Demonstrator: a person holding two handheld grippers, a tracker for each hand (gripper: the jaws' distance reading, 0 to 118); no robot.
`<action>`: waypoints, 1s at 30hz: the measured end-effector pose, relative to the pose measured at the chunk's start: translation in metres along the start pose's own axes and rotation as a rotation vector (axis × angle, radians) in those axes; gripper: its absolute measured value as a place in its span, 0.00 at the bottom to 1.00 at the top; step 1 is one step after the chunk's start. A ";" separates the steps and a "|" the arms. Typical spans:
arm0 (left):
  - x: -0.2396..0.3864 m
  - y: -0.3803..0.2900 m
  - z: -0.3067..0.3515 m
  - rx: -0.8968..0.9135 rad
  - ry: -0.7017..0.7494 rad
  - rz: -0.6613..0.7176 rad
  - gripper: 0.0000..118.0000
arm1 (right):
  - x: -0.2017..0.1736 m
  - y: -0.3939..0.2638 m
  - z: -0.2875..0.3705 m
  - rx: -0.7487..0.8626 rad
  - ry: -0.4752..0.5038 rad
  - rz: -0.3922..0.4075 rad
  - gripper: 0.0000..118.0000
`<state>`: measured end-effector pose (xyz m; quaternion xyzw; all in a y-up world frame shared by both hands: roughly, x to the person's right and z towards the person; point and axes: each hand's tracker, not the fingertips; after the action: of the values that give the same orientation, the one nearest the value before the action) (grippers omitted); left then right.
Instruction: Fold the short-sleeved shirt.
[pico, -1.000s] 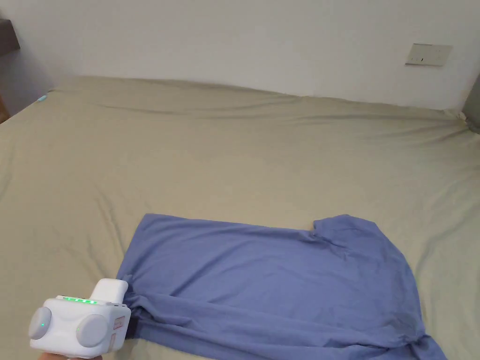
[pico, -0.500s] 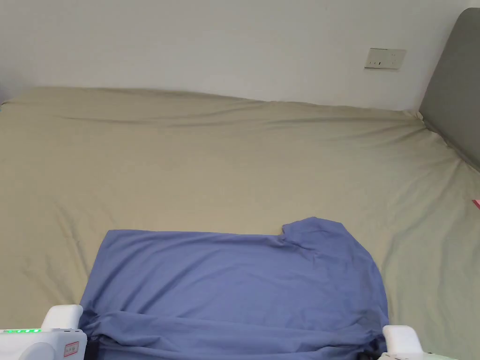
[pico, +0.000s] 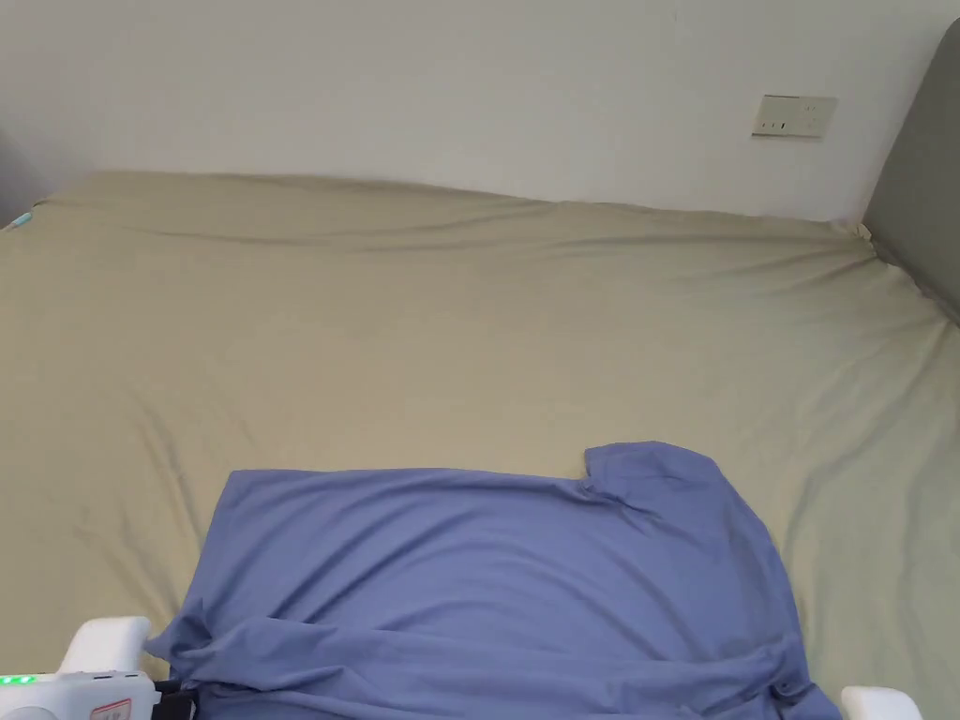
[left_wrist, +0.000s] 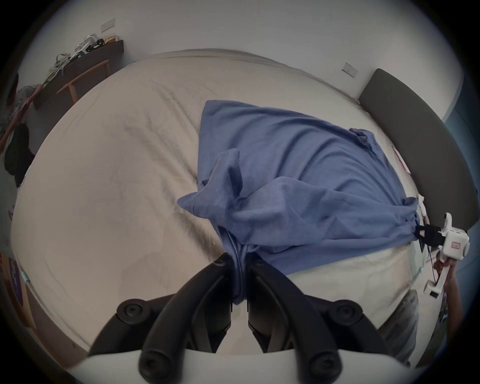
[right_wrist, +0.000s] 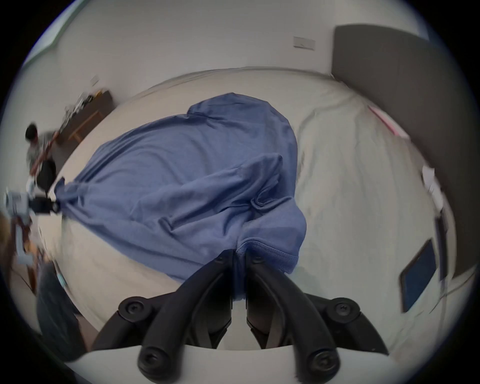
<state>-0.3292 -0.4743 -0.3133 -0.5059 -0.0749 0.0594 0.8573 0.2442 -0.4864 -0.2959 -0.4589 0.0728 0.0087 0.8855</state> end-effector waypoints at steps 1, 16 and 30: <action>0.002 -0.002 0.007 -0.002 -0.010 -0.018 0.06 | -0.007 -0.001 0.002 -0.004 -0.032 0.083 0.08; -0.017 -0.097 0.044 -0.161 -0.069 0.084 0.06 | -0.010 -0.061 0.064 -0.111 0.044 0.149 0.08; -0.003 -0.122 0.019 -0.078 0.033 -0.040 0.30 | -0.018 -0.091 0.031 -0.147 -0.012 0.206 0.08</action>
<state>-0.3322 -0.5175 -0.1972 -0.5384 -0.0730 0.0307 0.8390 0.2373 -0.5124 -0.2021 -0.5124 0.1136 0.1078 0.8443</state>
